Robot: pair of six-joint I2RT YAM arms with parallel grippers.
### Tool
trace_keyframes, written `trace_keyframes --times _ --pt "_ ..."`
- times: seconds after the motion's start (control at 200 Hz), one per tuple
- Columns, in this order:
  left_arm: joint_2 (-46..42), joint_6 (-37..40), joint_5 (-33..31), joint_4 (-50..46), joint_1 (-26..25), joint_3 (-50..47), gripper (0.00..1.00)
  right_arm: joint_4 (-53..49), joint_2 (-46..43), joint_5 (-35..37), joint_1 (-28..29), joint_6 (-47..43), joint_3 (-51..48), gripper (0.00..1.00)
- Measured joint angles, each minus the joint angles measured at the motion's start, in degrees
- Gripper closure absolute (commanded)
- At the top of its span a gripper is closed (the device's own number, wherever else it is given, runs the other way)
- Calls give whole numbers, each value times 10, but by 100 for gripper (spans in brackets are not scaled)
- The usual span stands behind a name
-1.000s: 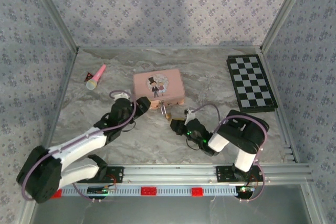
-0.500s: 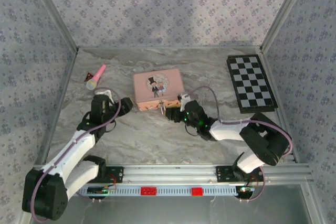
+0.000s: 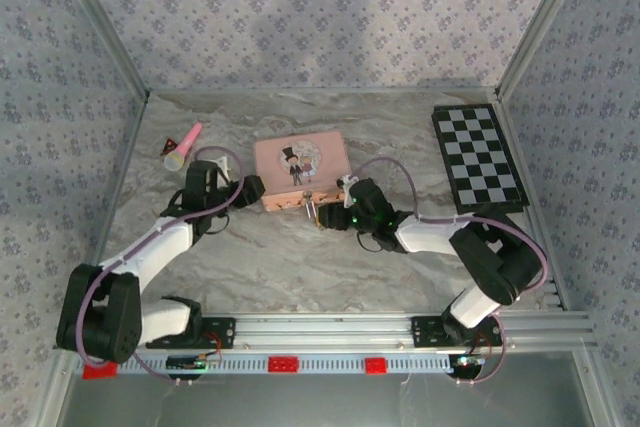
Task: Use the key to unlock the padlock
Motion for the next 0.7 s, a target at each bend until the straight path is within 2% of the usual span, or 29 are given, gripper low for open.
trace_keyframes --times 0.315,0.7 --pt "77 -1 24 22 0 18 35 4 60 -22 -7 4 43 54" --pt "106 -6 34 45 -28 31 36 13 104 -42 -20 5 76 60"
